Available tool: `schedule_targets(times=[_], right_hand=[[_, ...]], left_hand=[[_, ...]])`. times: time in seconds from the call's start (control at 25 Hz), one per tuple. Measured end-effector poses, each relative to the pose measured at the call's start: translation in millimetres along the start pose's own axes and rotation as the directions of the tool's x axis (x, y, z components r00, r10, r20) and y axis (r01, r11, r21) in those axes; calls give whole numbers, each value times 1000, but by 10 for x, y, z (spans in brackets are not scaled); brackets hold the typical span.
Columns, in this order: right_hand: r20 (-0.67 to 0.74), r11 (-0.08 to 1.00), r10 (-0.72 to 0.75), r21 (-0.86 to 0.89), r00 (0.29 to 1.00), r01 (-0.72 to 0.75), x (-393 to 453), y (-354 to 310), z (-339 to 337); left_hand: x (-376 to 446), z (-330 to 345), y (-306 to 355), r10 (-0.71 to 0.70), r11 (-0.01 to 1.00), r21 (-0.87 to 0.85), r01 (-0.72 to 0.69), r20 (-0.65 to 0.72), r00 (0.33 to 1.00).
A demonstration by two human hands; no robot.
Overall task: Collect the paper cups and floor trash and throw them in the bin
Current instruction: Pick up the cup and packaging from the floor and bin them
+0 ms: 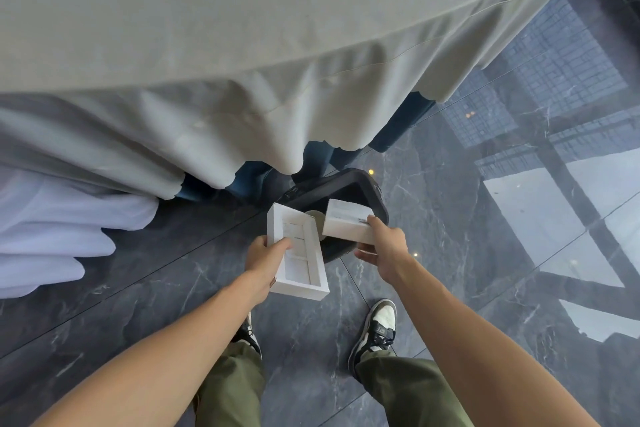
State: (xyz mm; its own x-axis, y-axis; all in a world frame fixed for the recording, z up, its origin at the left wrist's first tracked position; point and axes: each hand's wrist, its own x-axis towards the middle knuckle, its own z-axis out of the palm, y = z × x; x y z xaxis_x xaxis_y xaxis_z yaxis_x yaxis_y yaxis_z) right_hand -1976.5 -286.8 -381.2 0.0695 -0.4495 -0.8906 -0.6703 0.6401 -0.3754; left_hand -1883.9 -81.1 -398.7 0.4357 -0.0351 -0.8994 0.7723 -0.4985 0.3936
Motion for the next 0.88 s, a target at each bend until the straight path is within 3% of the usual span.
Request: schedule_targets(times=[0.32,0.48,0.64,0.88], right_hand=[[61,992,59,-113,996,-52,49,49,-83],[244,971,89,-236,966,-30,-68,174,-227],[396,996,80,-61,915,-61,-193,221,-370],[263,998,9,61,965,-26,-29,172,-462]], left_hand=[[-74,88,17,26,999,17,-28,81,996],[-141,262,117,23,1000,-10,-21,131,991],[-166,481,271,8,998,-56,2,167,986],[-29,775,359,-38,992,-110,69,264,964]])
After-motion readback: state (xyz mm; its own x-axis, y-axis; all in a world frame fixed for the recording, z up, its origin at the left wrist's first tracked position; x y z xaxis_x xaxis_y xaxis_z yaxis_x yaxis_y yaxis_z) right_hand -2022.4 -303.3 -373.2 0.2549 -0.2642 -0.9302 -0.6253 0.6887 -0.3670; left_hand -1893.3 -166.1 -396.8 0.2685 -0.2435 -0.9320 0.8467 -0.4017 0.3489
